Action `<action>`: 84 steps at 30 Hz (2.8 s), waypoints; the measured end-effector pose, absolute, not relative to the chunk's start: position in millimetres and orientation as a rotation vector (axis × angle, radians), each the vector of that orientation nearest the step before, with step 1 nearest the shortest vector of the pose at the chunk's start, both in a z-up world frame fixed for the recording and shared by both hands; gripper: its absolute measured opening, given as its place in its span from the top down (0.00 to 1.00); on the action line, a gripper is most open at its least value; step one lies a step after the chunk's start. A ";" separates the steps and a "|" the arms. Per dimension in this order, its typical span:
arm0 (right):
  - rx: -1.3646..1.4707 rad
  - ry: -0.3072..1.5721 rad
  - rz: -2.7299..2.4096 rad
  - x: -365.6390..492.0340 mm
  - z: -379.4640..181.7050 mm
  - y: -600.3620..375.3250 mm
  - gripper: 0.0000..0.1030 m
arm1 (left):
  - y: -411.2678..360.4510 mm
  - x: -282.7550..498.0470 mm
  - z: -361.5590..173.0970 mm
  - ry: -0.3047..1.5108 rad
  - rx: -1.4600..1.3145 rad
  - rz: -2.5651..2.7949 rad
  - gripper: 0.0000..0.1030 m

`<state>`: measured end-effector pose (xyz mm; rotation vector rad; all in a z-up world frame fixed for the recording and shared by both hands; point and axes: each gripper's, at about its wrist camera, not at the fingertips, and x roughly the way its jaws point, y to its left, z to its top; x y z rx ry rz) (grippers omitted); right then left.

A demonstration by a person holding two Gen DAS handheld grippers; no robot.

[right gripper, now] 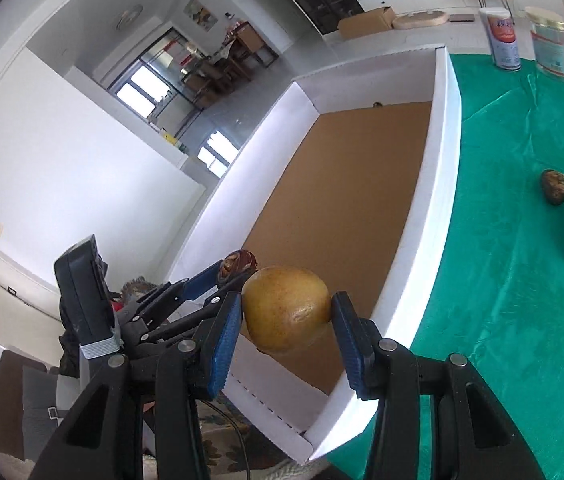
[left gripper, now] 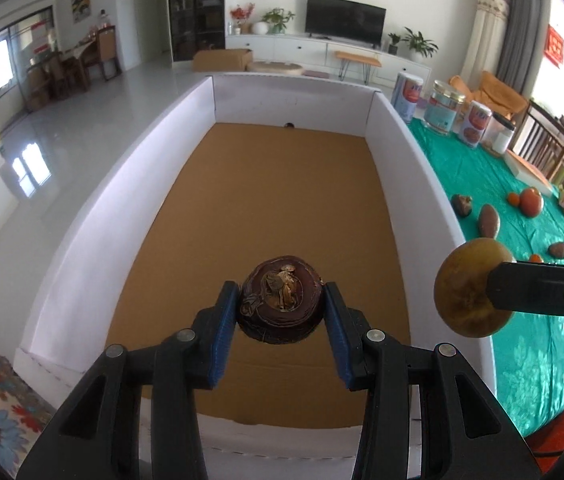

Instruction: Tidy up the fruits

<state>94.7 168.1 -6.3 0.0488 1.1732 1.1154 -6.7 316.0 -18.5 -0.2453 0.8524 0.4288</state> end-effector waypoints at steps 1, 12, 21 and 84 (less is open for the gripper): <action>0.017 1.178 1.105 94.2 -12.2 172.3 0.55 | 317.2 -7.2 -21.2 0.860 -0.245 0.432 0.57; 0.004 1.059 1.067 84.9 0.6 132.9 0.40 | 289.3 0.1 -14.8 0.819 -0.205 0.426 0.28; 0.038 0.886 0.623 80.2 -7.3 -64.6 0.07 | 220.1 26.1 12.6 0.713 -0.109 0.265 0.17; 0.122 0.959 -0.274 249.0 -110.3 -384.5 0.00 | 76.5 177.4 -113.9 0.933 -0.050 0.130 0.04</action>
